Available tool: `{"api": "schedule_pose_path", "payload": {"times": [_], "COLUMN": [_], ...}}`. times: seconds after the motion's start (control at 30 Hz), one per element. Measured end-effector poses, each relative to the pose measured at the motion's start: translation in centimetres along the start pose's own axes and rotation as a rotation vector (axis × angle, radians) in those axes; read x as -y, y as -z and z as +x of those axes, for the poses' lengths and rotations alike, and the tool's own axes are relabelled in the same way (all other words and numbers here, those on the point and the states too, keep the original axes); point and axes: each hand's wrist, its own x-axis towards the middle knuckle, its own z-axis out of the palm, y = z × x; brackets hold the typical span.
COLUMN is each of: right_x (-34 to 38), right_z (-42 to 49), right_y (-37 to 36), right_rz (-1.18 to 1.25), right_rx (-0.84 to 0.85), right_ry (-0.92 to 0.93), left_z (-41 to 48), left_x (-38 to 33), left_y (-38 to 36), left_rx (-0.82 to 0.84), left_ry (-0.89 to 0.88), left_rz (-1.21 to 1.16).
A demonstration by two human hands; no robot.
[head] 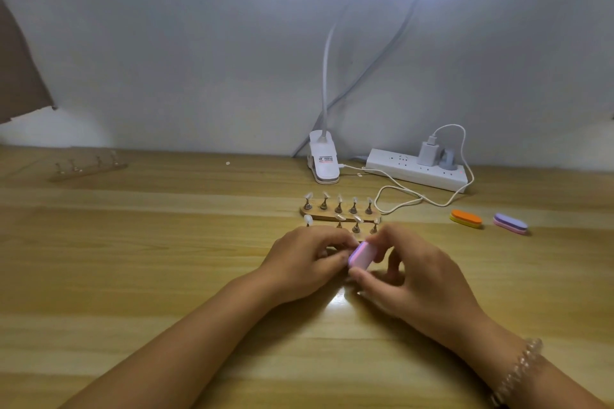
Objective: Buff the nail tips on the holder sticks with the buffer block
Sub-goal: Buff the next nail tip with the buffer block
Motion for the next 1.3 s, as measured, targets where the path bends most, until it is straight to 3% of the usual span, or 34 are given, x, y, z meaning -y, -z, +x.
{"api": "schedule_pose_path", "payload": {"times": [0.1,0.33,0.47,0.6,0.73,0.83,0.97,1.1,1.23,1.3], "right_x": [-1.0,-1.2,-0.5,-0.7,-0.2,-0.6,-0.2,-0.6,0.0,-0.2], "right_z": [0.5,0.5,0.0,0.4,0.1,0.4,0.1,0.5,0.0,0.2], "right_y": [0.1,0.2,0.0,0.1,0.1,0.2,0.1,0.2,0.0,0.2], "right_rz": [0.025,0.074,-0.019,0.001,-0.062,0.025,0.001,0.019,-0.038,0.001], "right_rx": [-0.077,-0.1,-0.008,-0.031,0.042,-0.015,0.05,-0.005,0.031,0.019], "right_ry": [-0.125,-0.191,-0.063,-0.143,-0.052,-0.146,-0.044,-0.126,0.0,-0.064], "left_z": [0.0,-0.1,0.0,0.1,0.0,0.1,-0.2,0.0,-0.2,-0.2], "left_x": [0.1,-0.2,0.1,0.3,0.3,0.2,0.0,-0.1,-0.1,-0.3], "left_y": [-0.1,0.0,0.0,-0.1,-0.1,0.0,0.0,0.1,0.1,0.2], "left_rx": [-0.016,0.001,0.0,-0.004,-0.001,0.001,0.01,0.005,0.015,0.016], "left_ry": [-0.009,-0.003,0.001,-0.002,-0.007,-0.005,0.005,0.008,0.011,0.015], "left_rz": [-0.012,-0.016,-0.02,0.004,0.015,0.014,0.016,0.033,0.02,0.027]}}
